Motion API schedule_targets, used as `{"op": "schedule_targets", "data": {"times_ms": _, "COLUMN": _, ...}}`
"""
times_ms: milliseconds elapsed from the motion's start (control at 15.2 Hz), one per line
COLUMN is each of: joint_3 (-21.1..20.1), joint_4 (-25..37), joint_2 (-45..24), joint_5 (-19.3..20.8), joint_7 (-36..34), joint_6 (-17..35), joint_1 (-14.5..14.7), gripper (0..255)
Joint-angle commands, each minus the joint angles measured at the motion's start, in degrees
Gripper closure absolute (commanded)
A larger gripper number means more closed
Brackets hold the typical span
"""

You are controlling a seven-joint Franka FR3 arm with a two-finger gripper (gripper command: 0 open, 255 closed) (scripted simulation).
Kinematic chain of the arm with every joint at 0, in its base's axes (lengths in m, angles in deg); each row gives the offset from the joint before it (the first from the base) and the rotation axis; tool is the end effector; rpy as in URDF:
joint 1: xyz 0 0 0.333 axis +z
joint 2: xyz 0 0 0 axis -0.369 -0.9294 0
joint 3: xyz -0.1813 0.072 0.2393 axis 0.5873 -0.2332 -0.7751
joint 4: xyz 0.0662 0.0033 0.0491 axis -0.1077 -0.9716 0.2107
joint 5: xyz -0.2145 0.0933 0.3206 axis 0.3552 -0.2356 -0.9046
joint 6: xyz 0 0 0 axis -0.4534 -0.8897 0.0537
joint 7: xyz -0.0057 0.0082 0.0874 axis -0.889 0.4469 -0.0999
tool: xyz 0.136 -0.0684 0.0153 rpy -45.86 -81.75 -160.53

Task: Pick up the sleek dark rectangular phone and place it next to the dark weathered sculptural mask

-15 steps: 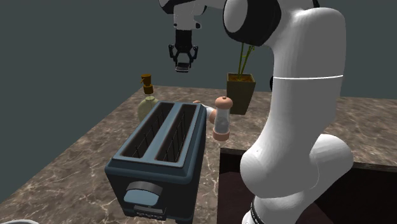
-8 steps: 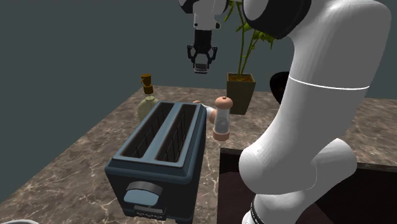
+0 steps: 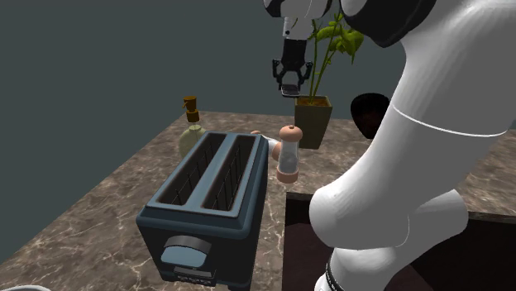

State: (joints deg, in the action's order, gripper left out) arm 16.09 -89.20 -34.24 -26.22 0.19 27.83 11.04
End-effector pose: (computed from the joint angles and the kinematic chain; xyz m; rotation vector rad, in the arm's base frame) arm 0.5344 -0.0577 0.5104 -3.0482 0.4470 0.0285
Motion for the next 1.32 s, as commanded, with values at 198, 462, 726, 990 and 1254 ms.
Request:
{"op": "schedule_targets", "data": {"times_ms": 198, "joint_3": 3.7, "joint_4": -4.0, "joint_2": 3.8, "joint_5": 0.5, "joint_7": 6.6, "joint_6": -0.1, "joint_1": -2.9, "gripper": 255}}
{"op": "schedule_targets", "data": {"times_ms": 462, "joint_3": 6.8, "joint_4": -6.1, "joint_2": 5.8, "joint_5": 1.2, "joint_7": 11.9, "joint_6": -0.4, "joint_1": -5.3, "gripper": 255}}
{"op": "schedule_targets", "data": {"times_ms": 726, "joint_3": 10.1, "joint_4": -7.1, "joint_2": 6.9, "joint_5": 2.1, "joint_7": 17.3, "joint_6": -0.7, "joint_1": -7.6, "gripper": 255}}
{"op": "schedule_targets", "data": {"times_ms": 990, "joint_3": 13.5, "joint_4": -7.1, "joint_2": 7.0, "joint_5": 3.1, "joint_7": 22.7, "joint_6": -1.1, "joint_1": -10.0, "gripper": 255}}
{"op": "schedule_targets", "data": {"times_ms": 1254, "joint_3": 16.9, "joint_4": -6.0, "joint_2": 6.2, "joint_5": 3.8, "joint_7": 28.3, "joint_6": -1.5, "joint_1": -12.3, "gripper": 255}}
